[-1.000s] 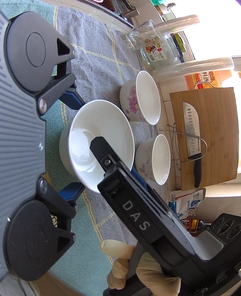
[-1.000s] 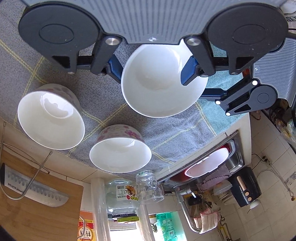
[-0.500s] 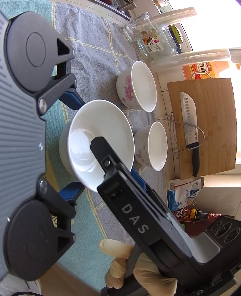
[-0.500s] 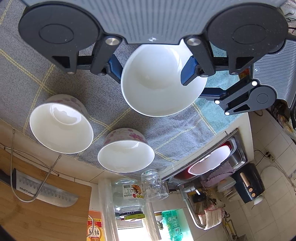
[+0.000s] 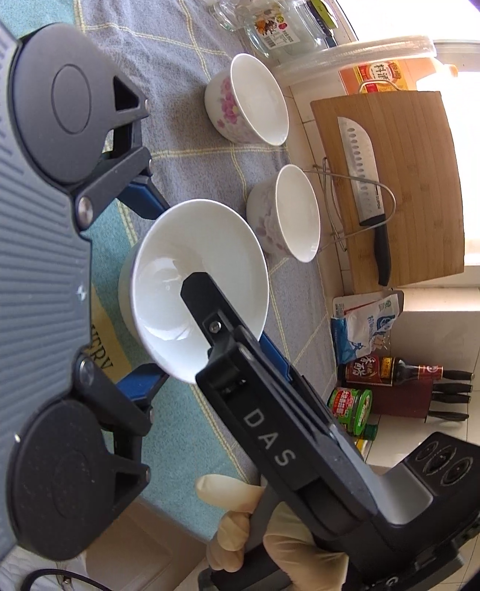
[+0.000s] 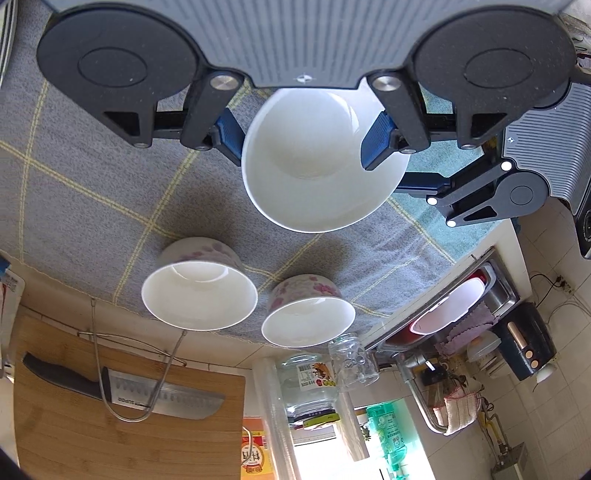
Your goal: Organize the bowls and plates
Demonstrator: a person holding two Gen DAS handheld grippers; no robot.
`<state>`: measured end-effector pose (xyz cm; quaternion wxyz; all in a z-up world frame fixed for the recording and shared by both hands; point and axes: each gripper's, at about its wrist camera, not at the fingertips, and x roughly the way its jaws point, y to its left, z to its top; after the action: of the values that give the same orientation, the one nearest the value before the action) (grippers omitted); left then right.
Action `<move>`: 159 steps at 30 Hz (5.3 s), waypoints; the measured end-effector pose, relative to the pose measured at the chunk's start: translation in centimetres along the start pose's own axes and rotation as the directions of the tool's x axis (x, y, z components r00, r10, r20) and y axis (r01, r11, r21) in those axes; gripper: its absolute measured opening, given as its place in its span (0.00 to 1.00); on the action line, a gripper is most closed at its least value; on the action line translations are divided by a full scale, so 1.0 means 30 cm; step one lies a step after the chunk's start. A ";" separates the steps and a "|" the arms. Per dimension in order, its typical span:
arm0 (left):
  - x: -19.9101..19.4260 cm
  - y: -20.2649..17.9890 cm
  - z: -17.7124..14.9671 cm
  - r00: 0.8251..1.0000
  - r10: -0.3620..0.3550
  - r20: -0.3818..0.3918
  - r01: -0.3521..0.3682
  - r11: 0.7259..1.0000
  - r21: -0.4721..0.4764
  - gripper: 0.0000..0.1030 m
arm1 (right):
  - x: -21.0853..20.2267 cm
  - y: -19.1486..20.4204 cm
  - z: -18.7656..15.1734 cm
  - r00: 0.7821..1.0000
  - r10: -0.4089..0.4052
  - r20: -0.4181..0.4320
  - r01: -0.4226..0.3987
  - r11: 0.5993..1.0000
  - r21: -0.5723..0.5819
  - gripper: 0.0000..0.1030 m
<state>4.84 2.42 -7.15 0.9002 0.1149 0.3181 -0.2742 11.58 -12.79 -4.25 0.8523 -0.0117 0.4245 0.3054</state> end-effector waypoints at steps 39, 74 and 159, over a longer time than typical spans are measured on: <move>0.032 -0.077 0.038 0.996 -0.092 -0.012 0.092 0.996 0.005 0.94 | -0.054 -0.111 -0.041 0.997 -0.076 0.015 0.076 0.996 0.037 1.00; 0.232 0.194 0.200 0.988 0.140 0.064 -0.134 0.986 -0.095 0.94 | 0.001 -0.225 0.232 0.993 -0.120 0.015 0.121 0.986 -0.118 1.00; 0.065 0.014 0.221 0.996 0.084 0.025 -0.083 0.996 -0.036 0.87 | -0.029 -0.155 0.272 0.995 0.079 -0.064 -0.087 0.987 -0.136 0.62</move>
<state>9.73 -0.60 -3.27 0.9169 0.1087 0.3057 -0.2323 19.51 -14.73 0.49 0.8231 -0.0620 0.4274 0.3688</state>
